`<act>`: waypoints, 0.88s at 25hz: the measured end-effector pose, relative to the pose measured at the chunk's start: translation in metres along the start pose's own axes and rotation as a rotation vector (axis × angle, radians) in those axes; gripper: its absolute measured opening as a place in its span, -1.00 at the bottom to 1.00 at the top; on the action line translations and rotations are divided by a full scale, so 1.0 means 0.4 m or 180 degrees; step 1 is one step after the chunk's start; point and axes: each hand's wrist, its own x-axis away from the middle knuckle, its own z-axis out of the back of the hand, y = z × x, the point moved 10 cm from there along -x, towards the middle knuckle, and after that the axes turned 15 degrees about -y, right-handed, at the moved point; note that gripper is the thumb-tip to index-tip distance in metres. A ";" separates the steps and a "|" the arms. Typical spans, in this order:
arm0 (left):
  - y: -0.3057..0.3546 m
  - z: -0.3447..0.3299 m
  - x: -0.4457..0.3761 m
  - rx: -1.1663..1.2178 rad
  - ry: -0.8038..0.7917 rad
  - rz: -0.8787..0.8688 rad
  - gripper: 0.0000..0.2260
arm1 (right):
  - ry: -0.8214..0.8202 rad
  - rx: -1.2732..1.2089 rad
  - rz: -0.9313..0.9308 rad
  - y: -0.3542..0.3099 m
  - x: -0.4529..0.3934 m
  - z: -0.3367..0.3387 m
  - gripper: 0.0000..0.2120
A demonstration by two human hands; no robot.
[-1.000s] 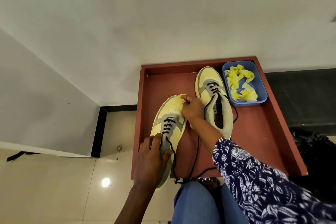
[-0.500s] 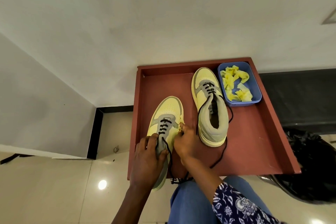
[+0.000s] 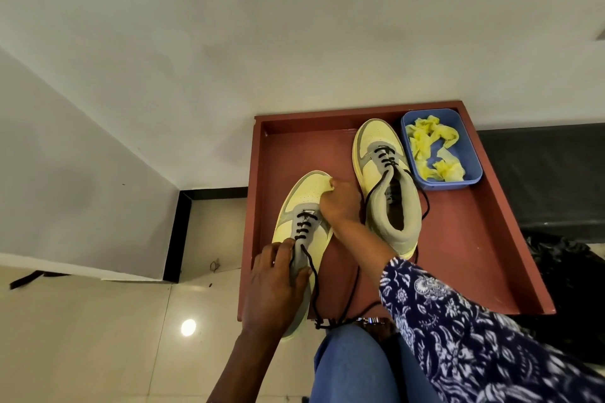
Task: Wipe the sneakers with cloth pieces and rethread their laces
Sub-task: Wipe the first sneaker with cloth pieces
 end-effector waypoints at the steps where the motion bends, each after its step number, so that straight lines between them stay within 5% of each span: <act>1: 0.000 -0.001 -0.001 -0.0001 -0.0005 -0.0012 -0.57 | -0.0075 0.0168 0.0028 -0.013 -0.013 -0.004 -0.57; 22: -0.023 -0.002 0.000 0.0340 0.0164 0.0130 -0.61 | -0.1286 0.2976 0.1273 -0.164 -0.045 -0.177 -0.62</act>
